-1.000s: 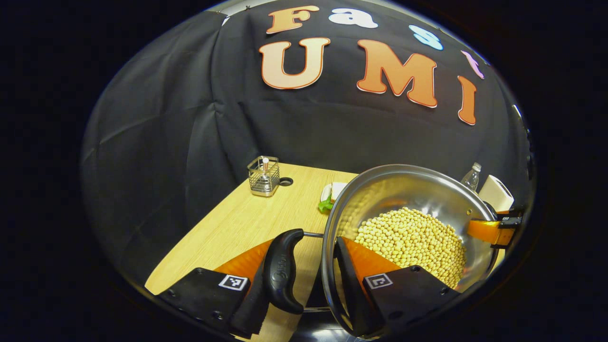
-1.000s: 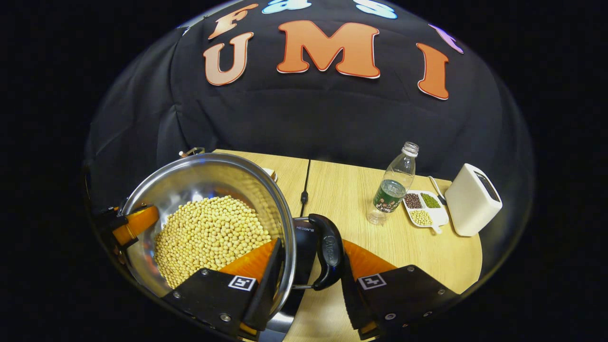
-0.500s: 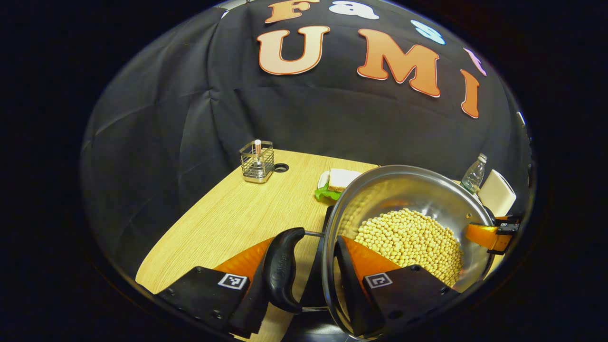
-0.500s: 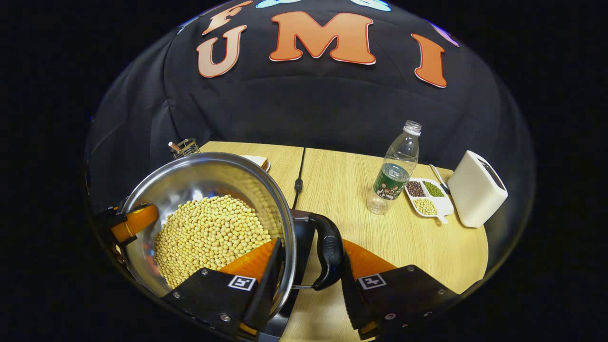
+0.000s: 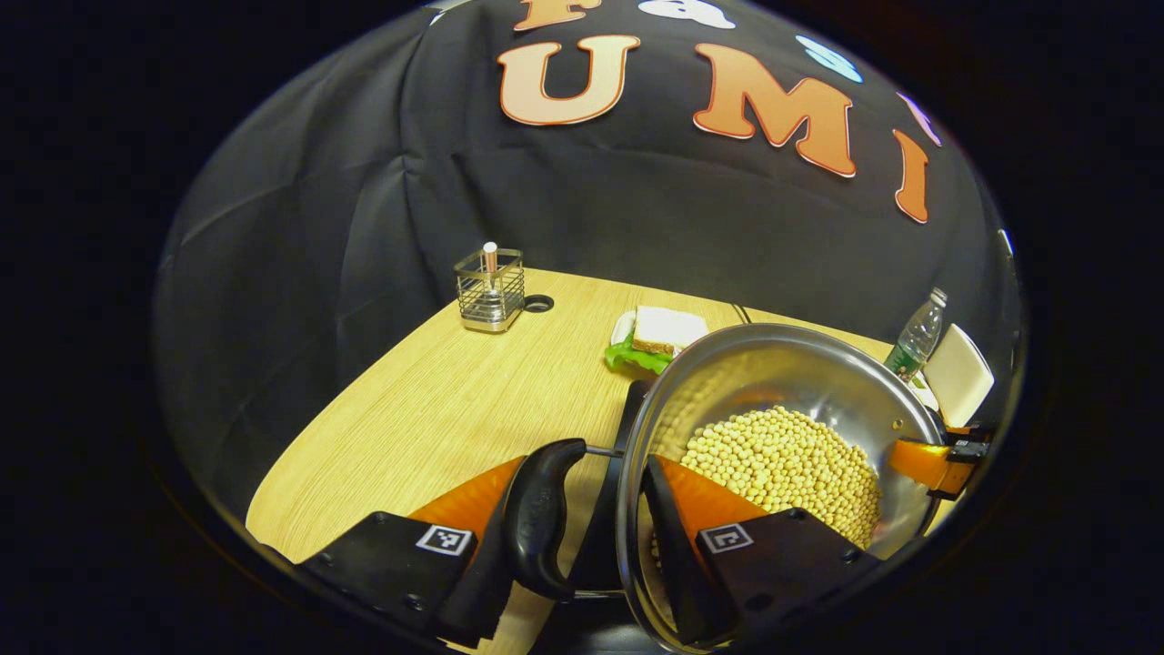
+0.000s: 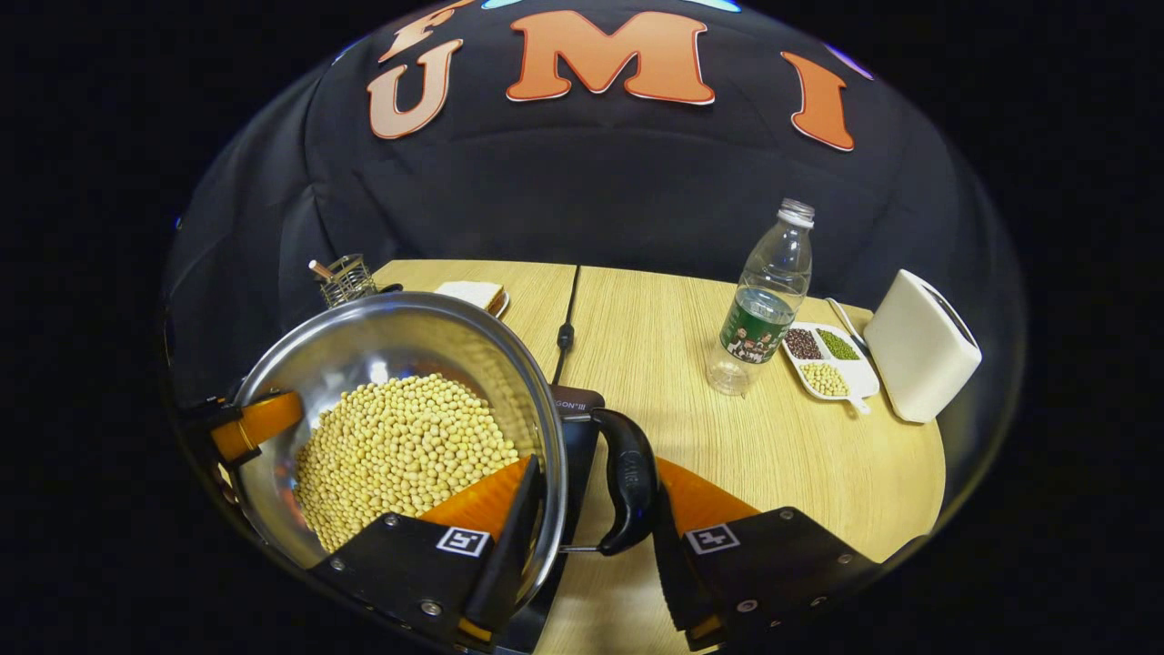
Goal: First push the handle of the pot to place it horizontally, then grasp the pot with both hands and set it on the induction cooktop.
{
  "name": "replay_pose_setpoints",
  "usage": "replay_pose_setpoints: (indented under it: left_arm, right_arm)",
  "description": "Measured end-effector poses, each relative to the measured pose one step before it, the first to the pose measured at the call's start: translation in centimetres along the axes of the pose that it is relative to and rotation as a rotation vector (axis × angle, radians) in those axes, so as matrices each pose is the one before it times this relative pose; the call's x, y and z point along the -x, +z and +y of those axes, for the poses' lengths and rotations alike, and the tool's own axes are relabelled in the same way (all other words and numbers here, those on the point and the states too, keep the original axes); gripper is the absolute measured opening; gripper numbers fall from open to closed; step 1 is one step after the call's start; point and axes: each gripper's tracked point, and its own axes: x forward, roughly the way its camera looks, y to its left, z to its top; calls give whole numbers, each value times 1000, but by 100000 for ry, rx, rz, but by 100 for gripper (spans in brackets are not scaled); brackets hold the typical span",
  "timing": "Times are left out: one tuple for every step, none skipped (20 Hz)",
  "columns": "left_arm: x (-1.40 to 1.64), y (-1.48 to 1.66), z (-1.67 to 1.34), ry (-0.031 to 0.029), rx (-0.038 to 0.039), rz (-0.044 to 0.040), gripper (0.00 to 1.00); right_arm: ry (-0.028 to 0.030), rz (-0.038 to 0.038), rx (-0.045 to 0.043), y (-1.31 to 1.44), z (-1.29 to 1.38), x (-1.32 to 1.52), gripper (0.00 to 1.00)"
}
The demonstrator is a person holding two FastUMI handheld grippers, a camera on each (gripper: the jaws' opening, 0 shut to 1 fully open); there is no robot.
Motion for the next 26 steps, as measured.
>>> replay_pose_setpoints:
  left_arm:
    - [-94, -251, 88, 1255, -8, 1048, 77]
    - [-394, -336, -66, 930, -537, 1523, 82]
    - [-312, -159, 155, 1671, 402, 1366, 84]
    - [-94, 1012, -495, 235, -318, -2283, 86]
    - [787, 1247, 321, 1331, -914, -4526, 87]
    - [1008, 1400, 471, 2577, -1395, -5088, 87]
    - [937, 1801, 480, 2650, -2068, -5312, 86]
    - [1228, 1859, 273, 1447, -1122, -5174, 88]
    - [1141, 2148, 31, 451, -411, -5429, 92]
    - [1376, 1976, -165, -265, 168, -5056, 88]
    - [1255, 1911, -553, -1338, 1219, -4655, 92]
    - [1479, 1654, -800, -2013, 1779, -4438, 92]
    - [1418, 1795, -848, -2246, 2529, -4211, 88]
    - [1018, 1696, -390, -2506, 2248, -3743, 88]
    - [1042, 1889, -918, -1966, 1760, -3770, 88]
    - [994, 1396, -890, -1431, 816, -3766, 88]
    - [820, 1541, -798, -1135, 641, -3578, 88]
    - [922, 1295, -1022, -657, 493, -2544, 91]
    - [1272, 1186, -1122, -552, 577, -2131, 91]
    - [563, 541, -806, -1272, 957, -1888, 91]
    - [986, 1345, -847, -1247, 448, -2077, 91]
    - [1346, 1421, -565, -728, -415, -2409, 92]
    - [1108, 1104, -476, -924, -417, -2205, 92]
    - [845, 915, -671, -1043, 179, -1869, 92]
    - [819, 794, -634, -768, 510, -1393, 92]
    - [972, 796, -533, -929, 307, -1428, 92]
  right_arm:
    - [819, 620, 427, -128, 130, -43, 59]
    - [1190, 2188, 543, -596, 196, 53, 65]
    - [1593, -20, 355, 109, 279, 483, 68]
    - [1503, -573, 394, 33, 122, 380, 70]
    - [654, -2328, 402, 538, 15, 534, 76]
    - [50, -3559, 277, 678, -227, 802, 78]
    - [160, -4622, 861, 1010, -179, 943, 82]
    - [-693, -5311, 1324, 1131, -331, 1124, 83]
    - [-1140, -6667, 1635, 1541, -406, 1215, 85]
    - [-1202, -7505, 1963, 1780, -599, 1422, 86]
    - [-1168, -6142, 1611, 1581, -492, 1649, 87]
    - [-1135, -5595, 1263, 1557, -641, 1555, 88]
    - [-1120, -5479, 785, 1686, -792, 1421, 90]
    - [-777, -5865, 431, 1664, -721, 1417, 91]
    - [-319, -6212, 376, 1927, -759, 1293, 91]
    - [241, -5448, 307, 1418, -1, 1695, 92]
    - [-426, -4592, -18, 1625, -925, 1358, 93]
    - [-1113, -4467, -702, 1561, -976, 1170, 93]
    - [-1486, -3710, -435, 1491, -987, 938, 94]
    - [-1273, -3087, 59, 1356, -1651, 428, 94]
    - [-1367, -2664, 1213, 1152, -1103, 852, 95]
    - [-1031, -1522, 1417, 649, -994, 789, 95]
    - [-1066, -420, 200, 206, -906, 937, 97]
    - [-663, -1332, -1395, 495, -473, 923, 95]
    - [201, -2071, -1438, 595, -348, 807, 97]
    - [-101, -1950, -133, 535, -489, 643, 95]
